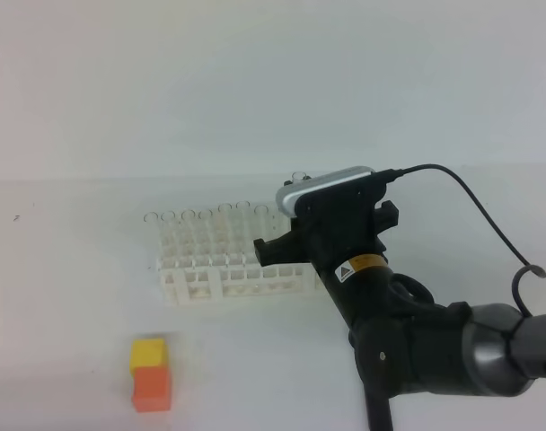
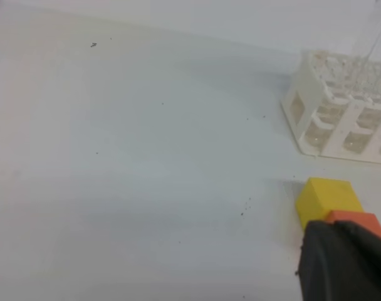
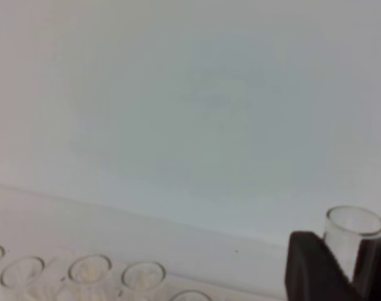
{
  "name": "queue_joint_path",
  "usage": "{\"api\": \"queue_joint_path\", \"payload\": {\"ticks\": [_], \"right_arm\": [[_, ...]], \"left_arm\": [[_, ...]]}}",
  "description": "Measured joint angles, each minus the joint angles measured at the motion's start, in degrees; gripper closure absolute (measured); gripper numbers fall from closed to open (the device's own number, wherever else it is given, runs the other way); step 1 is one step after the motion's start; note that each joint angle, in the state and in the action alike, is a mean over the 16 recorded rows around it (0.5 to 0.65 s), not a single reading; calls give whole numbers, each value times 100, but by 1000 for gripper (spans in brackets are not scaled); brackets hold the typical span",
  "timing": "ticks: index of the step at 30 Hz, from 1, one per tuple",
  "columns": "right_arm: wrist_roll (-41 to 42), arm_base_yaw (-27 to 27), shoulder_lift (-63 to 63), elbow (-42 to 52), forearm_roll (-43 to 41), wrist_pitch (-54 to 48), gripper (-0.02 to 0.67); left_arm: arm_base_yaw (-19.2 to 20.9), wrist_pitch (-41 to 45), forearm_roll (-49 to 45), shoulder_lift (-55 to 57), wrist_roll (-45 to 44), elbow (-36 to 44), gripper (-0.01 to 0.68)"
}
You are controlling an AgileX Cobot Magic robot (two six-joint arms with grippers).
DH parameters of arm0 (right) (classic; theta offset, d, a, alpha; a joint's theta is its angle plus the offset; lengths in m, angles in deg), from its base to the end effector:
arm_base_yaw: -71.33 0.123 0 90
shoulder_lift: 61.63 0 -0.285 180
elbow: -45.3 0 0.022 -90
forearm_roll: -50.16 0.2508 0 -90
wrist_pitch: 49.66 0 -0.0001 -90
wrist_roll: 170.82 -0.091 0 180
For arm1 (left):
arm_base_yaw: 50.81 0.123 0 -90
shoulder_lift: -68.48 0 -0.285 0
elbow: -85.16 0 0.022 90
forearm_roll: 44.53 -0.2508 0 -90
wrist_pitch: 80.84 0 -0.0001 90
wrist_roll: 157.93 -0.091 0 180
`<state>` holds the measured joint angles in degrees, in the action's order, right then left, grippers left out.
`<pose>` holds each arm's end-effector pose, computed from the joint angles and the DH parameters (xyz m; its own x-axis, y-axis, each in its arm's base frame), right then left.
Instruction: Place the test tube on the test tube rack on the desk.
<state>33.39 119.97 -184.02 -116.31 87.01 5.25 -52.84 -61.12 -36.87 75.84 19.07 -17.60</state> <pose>0.3028 0.2764 0.1803 -0.0186 -0.0419 -0.9990 -0.3303 0.9433 -0.0334 0.0529 -0.0060 0.1827 -0.2496 -0.0646 -0.9662 0.0608 0.9948 -0.0822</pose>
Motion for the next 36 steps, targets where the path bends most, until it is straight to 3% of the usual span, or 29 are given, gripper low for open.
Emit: {"api": "queue_joint_path", "payload": {"ticks": [36], "right_arm": [[188, 148, -169, -60, 155, 222, 521]], "left_arm": [[0, 0, 0, 0, 0, 0, 674]]}}
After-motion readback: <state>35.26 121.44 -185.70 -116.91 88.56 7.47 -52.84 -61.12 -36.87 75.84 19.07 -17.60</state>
